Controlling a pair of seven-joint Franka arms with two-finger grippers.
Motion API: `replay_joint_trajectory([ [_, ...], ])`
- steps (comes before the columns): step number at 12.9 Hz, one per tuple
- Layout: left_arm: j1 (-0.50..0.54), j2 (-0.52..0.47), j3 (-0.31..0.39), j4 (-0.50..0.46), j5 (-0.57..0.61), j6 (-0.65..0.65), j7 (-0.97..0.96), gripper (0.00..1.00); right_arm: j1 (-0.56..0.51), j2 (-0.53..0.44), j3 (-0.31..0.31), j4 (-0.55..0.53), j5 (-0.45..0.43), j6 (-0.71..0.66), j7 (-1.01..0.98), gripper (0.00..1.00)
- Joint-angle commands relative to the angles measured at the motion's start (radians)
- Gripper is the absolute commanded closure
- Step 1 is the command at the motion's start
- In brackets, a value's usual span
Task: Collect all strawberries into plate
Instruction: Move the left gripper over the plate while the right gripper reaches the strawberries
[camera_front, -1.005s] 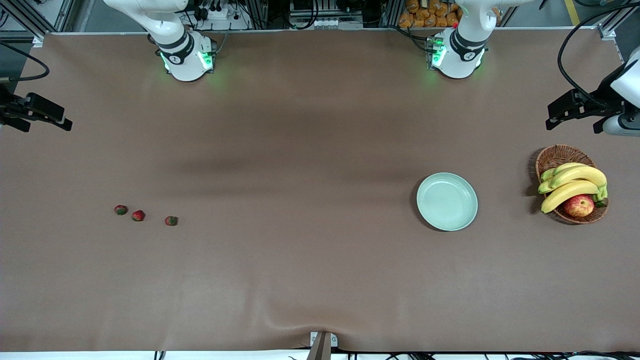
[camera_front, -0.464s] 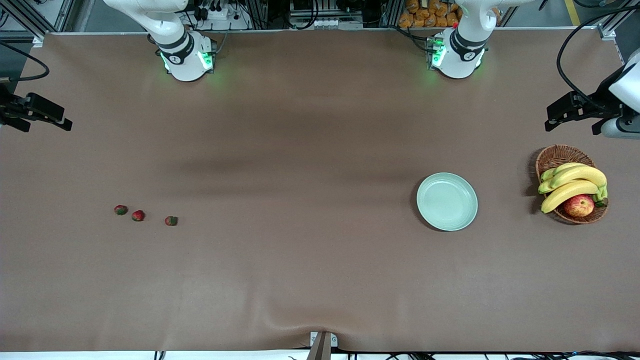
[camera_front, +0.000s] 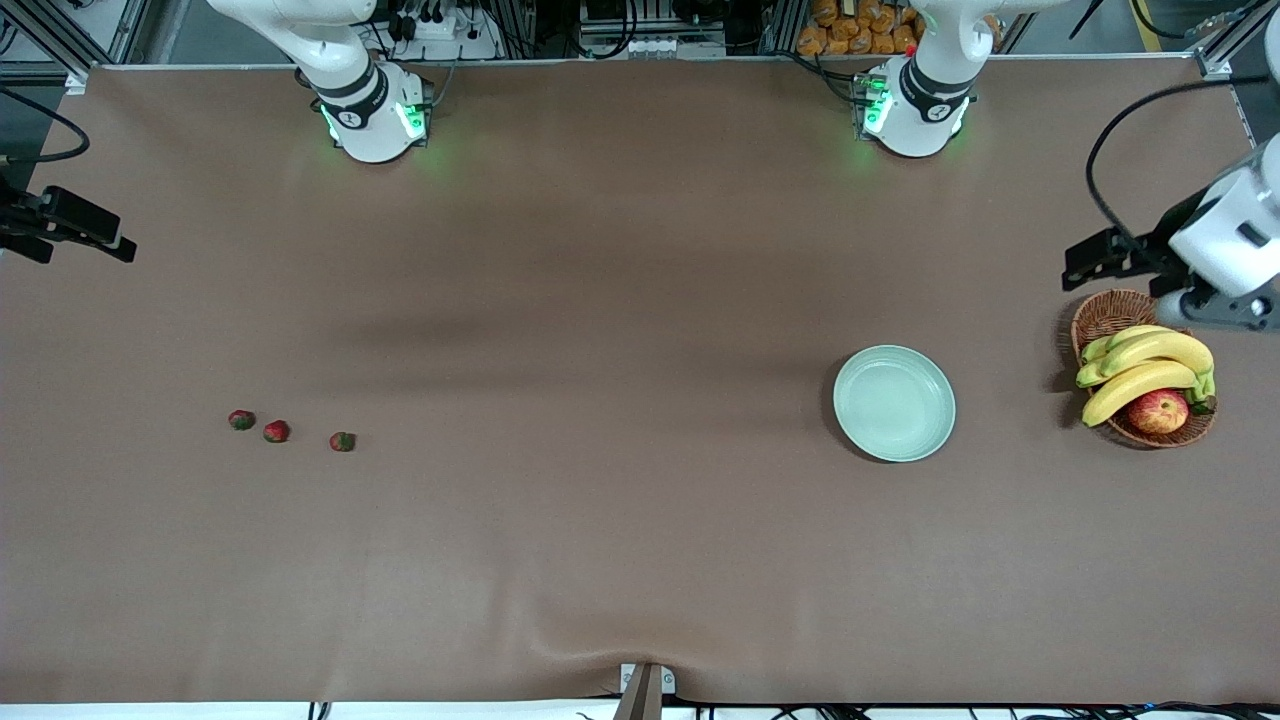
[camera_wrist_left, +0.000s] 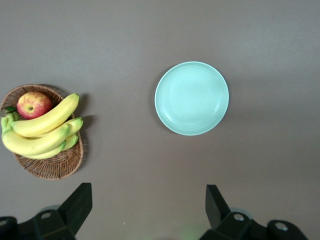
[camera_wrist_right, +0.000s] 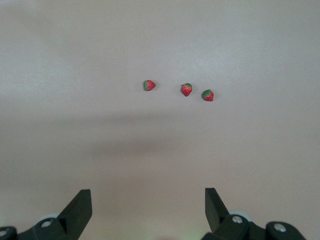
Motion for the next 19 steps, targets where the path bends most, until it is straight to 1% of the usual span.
replay_joint_trajectory([
  [1, -0.003, -0.008, -0.007, -0.084, -0.014, 0.101, -0.017, 0.00, -0.032, 0.011, 0.016, 0.001, -0.002, 0.001, -0.003, 0.00],
  [2, -0.005, -0.008, -0.008, -0.128, -0.016, 0.162, -0.017, 0.00, -0.037, 0.025, 0.016, 0.001, -0.002, 0.008, -0.003, 0.00],
  [5, -0.002, -0.006, -0.050, -0.288, -0.019, 0.345, -0.070, 0.00, -0.035, 0.068, 0.016, 0.001, -0.002, 0.046, -0.003, 0.00],
  [6, -0.005, 0.012, -0.051, -0.314, -0.040, 0.400, -0.083, 0.00, -0.037, 0.076, 0.017, 0.001, -0.002, 0.052, -0.003, 0.00],
  [7, -0.008, 0.041, -0.057, -0.330, -0.053, 0.449, -0.090, 0.00, -0.035, 0.082, 0.017, 0.001, -0.002, 0.064, -0.003, 0.00],
  [10, -0.006, 0.167, -0.059, -0.336, -0.053, 0.573, -0.090, 0.00, -0.026, 0.137, 0.017, 0.001, 0.002, 0.124, -0.003, 0.00],
  [13, 0.006, 0.256, -0.057, -0.360, -0.054, 0.678, -0.090, 0.00, -0.020, 0.220, 0.019, 0.001, 0.007, 0.184, 0.003, 0.00],
  [15, 0.023, 0.296, -0.057, -0.397, -0.054, 0.754, -0.090, 0.00, 0.000, 0.275, 0.019, -0.002, 0.002, 0.244, 0.053, 0.00],
  [16, 0.023, 0.305, -0.056, -0.408, -0.054, 0.773, -0.090, 0.00, 0.007, 0.309, 0.019, -0.002, 0.002, 0.270, 0.090, 0.00],
  [19, 0.044, 0.313, -0.056, -0.425, -0.053, 0.775, -0.090, 0.00, 0.035, 0.418, 0.019, -0.010, 0.002, 0.374, 0.170, 0.00],
])
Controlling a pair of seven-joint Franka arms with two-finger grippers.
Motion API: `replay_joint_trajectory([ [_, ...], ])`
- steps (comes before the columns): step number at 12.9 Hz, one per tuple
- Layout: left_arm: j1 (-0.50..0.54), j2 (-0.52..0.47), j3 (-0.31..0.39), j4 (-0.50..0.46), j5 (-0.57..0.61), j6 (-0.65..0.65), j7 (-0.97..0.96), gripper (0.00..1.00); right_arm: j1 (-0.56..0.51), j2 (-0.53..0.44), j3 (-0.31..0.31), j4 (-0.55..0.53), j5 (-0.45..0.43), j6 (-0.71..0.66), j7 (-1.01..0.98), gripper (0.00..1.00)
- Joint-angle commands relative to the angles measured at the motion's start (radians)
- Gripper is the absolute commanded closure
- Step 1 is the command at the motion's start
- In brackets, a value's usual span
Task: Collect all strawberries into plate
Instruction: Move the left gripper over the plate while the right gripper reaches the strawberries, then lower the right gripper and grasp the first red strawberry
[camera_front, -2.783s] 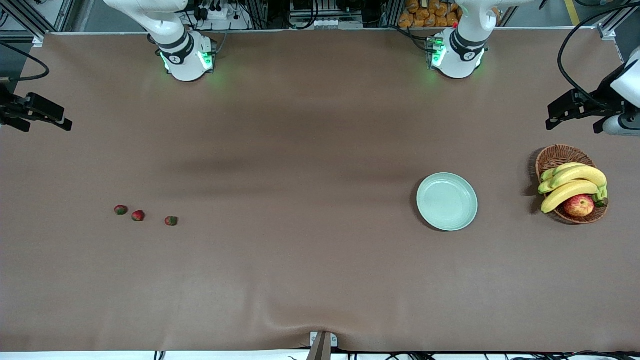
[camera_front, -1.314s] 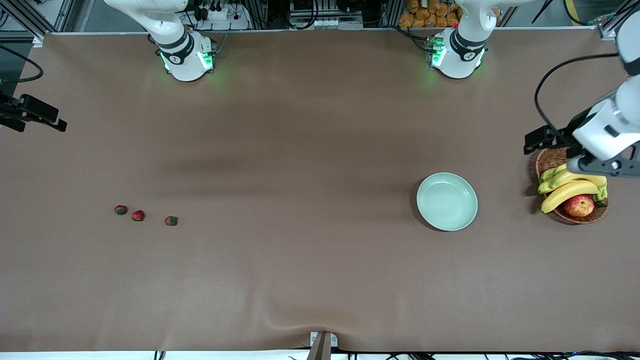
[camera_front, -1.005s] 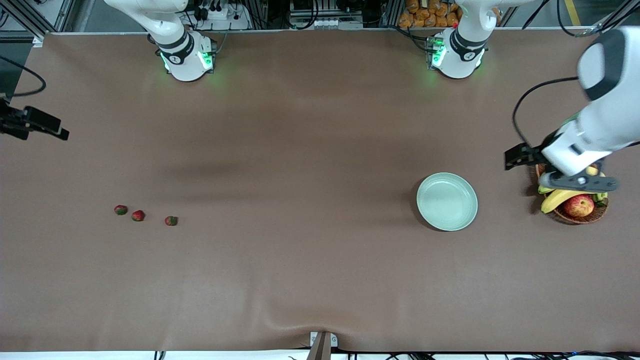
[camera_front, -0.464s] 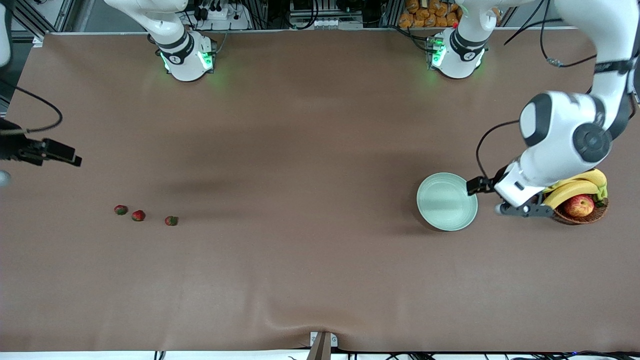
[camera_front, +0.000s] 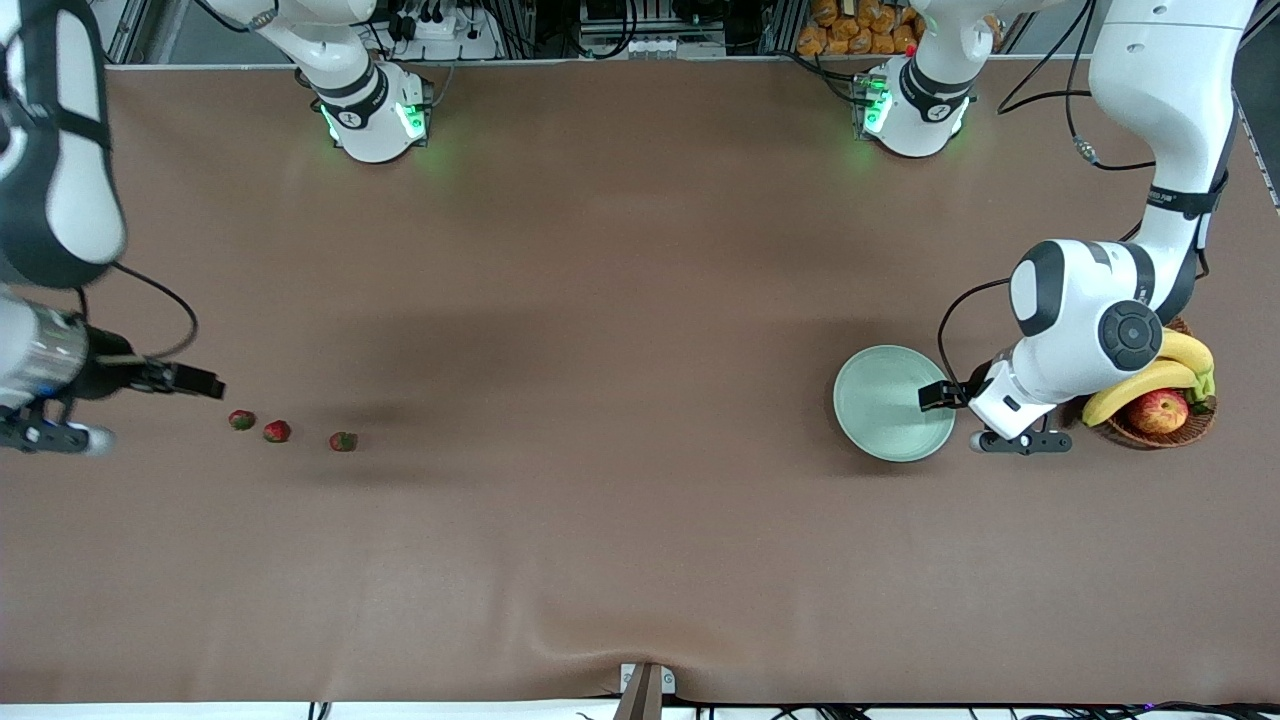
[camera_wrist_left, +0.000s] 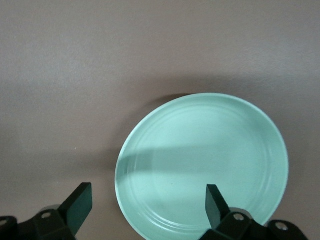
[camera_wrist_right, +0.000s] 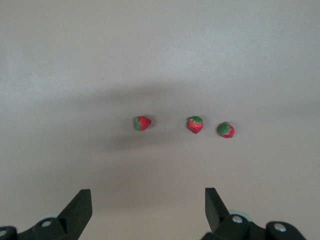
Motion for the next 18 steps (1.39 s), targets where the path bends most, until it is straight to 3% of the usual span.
replay_joint_trajectory([
  [1, 0.022, -0.018, -0.004, -0.036, -0.014, 0.019, -0.009, 0.00, 0.029, 0.096, 0.001, 0.007, 0.001, 0.083, 0.091, 0.00],
  [6, 0.035, -0.018, -0.004, -0.036, -0.014, 0.019, -0.008, 0.00, 0.077, 0.192, 0.001, -0.052, 0.003, 0.264, 0.234, 0.00],
  [11, 0.028, -0.030, -0.007, -0.034, -0.014, 0.016, -0.011, 0.00, 0.100, 0.278, 0.001, -0.059, 0.003, 0.328, 0.375, 0.00],
  [14, 0.025, -0.034, -0.008, -0.034, -0.014, 0.013, -0.015, 0.39, 0.114, 0.307, 0.001, -0.060, 0.003, 0.347, 0.432, 0.00],
  [17, 0.024, -0.055, -0.030, -0.034, -0.014, 0.002, -0.040, 0.94, 0.114, 0.309, 0.001, -0.118, 0.003, 0.382, 0.430, 0.00],
  [18, 0.024, -0.058, -0.044, -0.033, -0.014, 0.001, -0.078, 1.00, 0.114, 0.309, 0.001, -0.140, 0.001, 0.405, 0.420, 0.00],
])
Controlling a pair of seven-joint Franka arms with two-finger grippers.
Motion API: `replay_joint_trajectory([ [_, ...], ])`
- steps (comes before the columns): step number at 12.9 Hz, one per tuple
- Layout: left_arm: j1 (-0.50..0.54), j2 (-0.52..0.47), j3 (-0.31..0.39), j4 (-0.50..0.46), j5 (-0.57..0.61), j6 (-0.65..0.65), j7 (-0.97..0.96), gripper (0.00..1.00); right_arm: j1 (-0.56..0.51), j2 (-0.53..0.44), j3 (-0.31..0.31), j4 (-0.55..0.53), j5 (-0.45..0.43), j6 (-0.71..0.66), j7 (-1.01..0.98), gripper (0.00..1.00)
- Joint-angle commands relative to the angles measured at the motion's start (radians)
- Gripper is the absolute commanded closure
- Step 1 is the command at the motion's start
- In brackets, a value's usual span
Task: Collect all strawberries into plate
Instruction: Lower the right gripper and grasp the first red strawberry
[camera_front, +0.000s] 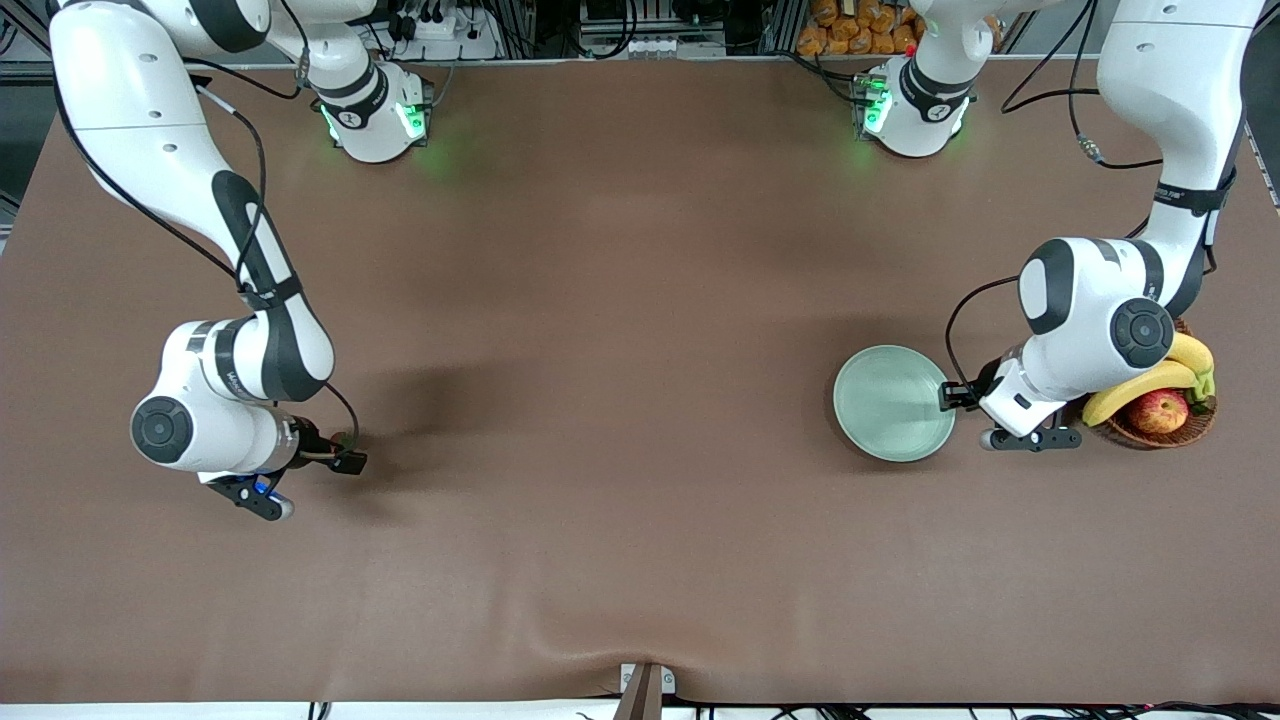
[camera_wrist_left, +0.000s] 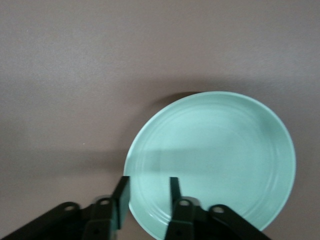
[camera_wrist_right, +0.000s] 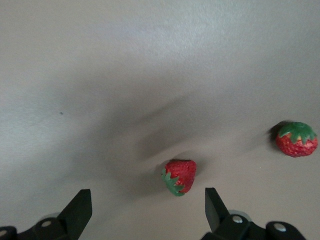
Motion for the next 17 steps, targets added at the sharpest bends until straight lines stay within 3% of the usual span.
replay_joint_trajectory([
  [1, -0.003, -0.041, -0.034, -0.017, -0.014, -0.009, -0.085, 1.00, -0.003, -0.009, 0.001, -0.062, 0.000, 0.062, -0.003, 0.00],
  [6, -0.006, -0.040, -0.107, -0.005, -0.014, -0.011, -0.292, 0.98, -0.037, -0.004, 0.001, -0.067, 0.000, 0.074, -0.069, 0.00],
  [7, -0.006, -0.040, -0.117, 0.000, -0.014, -0.011, -0.313, 0.84, -0.039, 0.000, 0.001, -0.070, 0.000, 0.082, -0.069, 0.00],
  [9, -0.011, -0.038, -0.122, 0.007, -0.014, -0.015, -0.320, 0.42, -0.039, 0.000, 0.001, -0.072, 0.000, 0.088, -0.069, 0.00],
  [10, -0.014, -0.038, -0.124, 0.007, -0.014, -0.015, -0.321, 0.33, -0.037, 0.000, 0.001, -0.072, 0.000, 0.088, -0.069, 0.00],
  [11, -0.012, -0.040, -0.122, 0.007, -0.014, -0.017, -0.320, 0.06, -0.037, 0.000, 0.001, -0.073, 0.000, 0.088, -0.069, 0.00],
  [12, -0.011, -0.041, -0.122, 0.009, -0.014, -0.017, -0.317, 0.00, -0.036, 0.002, 0.001, -0.073, 0.000, 0.088, -0.069, 0.01],
  [14, -0.029, -0.038, -0.124, 0.013, -0.013, -0.017, -0.320, 0.00, -0.033, 0.004, 0.001, -0.073, 0.000, 0.088, -0.064, 0.13],
  [17, -0.046, -0.038, -0.124, 0.029, -0.014, -0.030, -0.331, 0.00, -0.026, 0.011, 0.001, -0.073, 0.000, 0.088, -0.061, 0.20],
])
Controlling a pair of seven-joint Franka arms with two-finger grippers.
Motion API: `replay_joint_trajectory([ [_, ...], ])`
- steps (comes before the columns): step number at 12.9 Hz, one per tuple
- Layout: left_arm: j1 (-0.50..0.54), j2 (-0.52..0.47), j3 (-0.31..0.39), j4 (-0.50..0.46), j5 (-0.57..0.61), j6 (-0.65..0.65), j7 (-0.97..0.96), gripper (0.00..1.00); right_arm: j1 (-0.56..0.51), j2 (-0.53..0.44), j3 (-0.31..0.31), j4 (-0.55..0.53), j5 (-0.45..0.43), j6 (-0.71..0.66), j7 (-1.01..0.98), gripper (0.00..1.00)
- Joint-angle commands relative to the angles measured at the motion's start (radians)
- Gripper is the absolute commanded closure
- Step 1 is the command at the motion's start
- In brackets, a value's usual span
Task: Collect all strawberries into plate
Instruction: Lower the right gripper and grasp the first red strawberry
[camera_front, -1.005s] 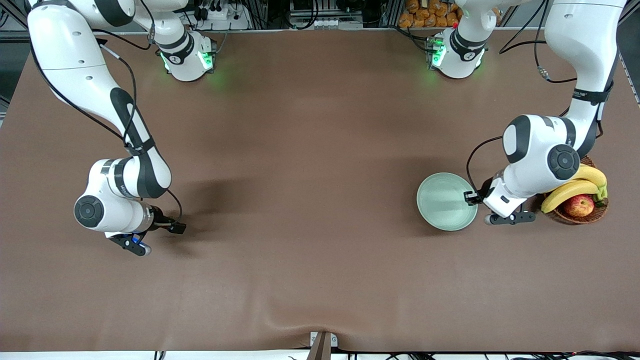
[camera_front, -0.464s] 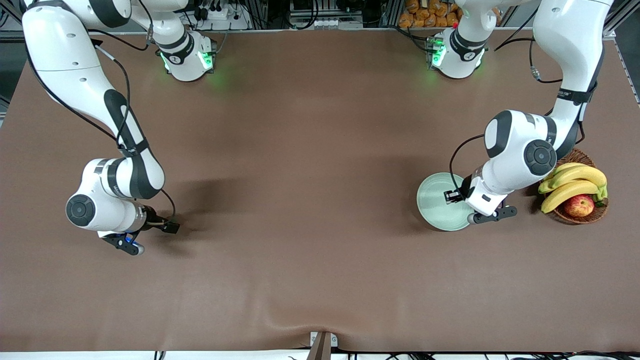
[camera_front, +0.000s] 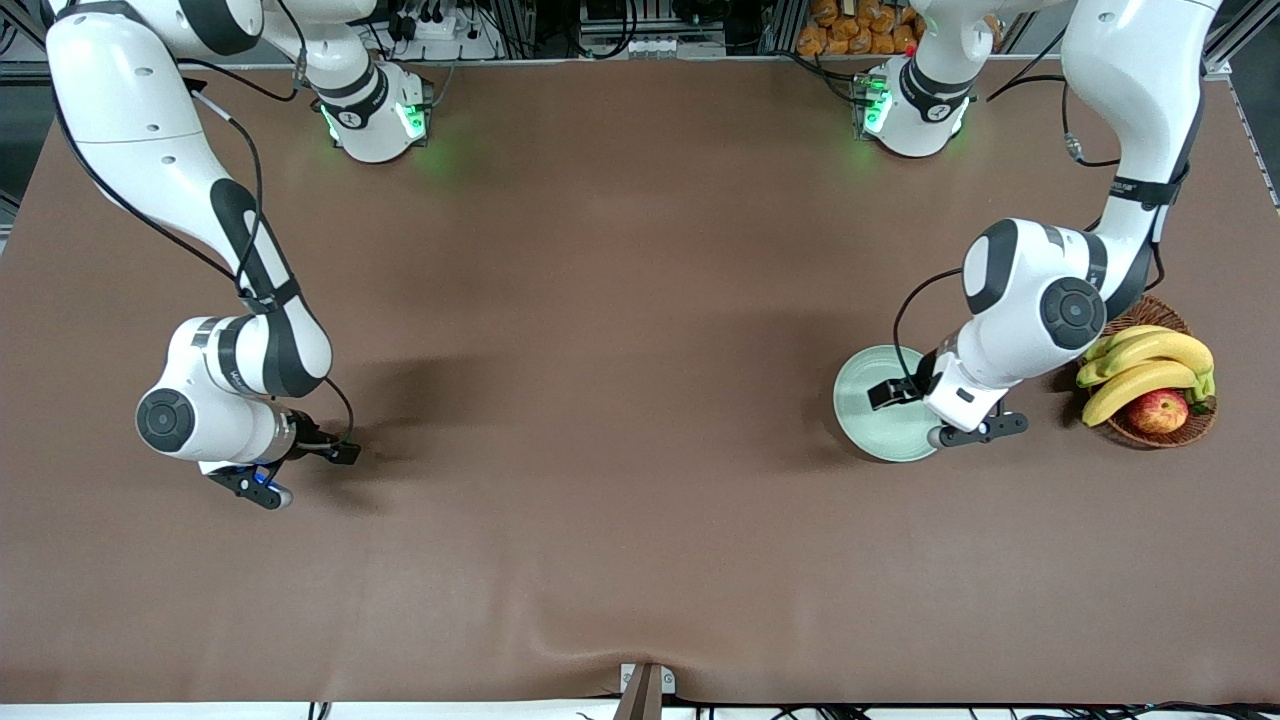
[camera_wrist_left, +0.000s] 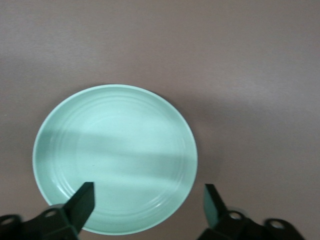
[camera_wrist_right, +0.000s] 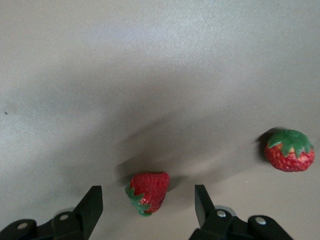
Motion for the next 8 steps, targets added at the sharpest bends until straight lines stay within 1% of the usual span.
replay_joint_trajectory([
  [1, -0.007, -0.018, 0.002, 0.009, -0.014, -0.027, -0.016, 0.00, 0.000, 0.011, 0.005, -0.001, 0.000, 0.012, -0.004, 0.21],
  [2, -0.008, -0.020, 0.002, 0.012, -0.014, -0.027, -0.017, 0.00, 0.001, 0.009, 0.005, -0.001, 0.000, 0.012, -0.002, 0.25],
  [3, -0.008, -0.020, 0.002, 0.015, -0.014, -0.033, -0.017, 0.00, 0.001, 0.009, 0.005, -0.001, 0.000, 0.012, -0.002, 0.31],
  [6, -0.005, -0.017, 0.002, 0.021, -0.014, -0.040, -0.017, 0.00, 0.001, 0.009, 0.005, -0.003, 0.000, 0.010, -0.005, 0.90],
  [7, -0.007, -0.017, 0.002, 0.023, -0.014, -0.040, -0.016, 0.00, 0.001, 0.009, 0.005, -0.003, 0.000, 0.010, -0.008, 1.00],
  [8, -0.007, -0.014, 0.002, 0.034, -0.013, -0.041, -0.017, 0.00, 0.001, 0.009, 0.005, -0.001, 0.000, 0.009, -0.008, 1.00],
])
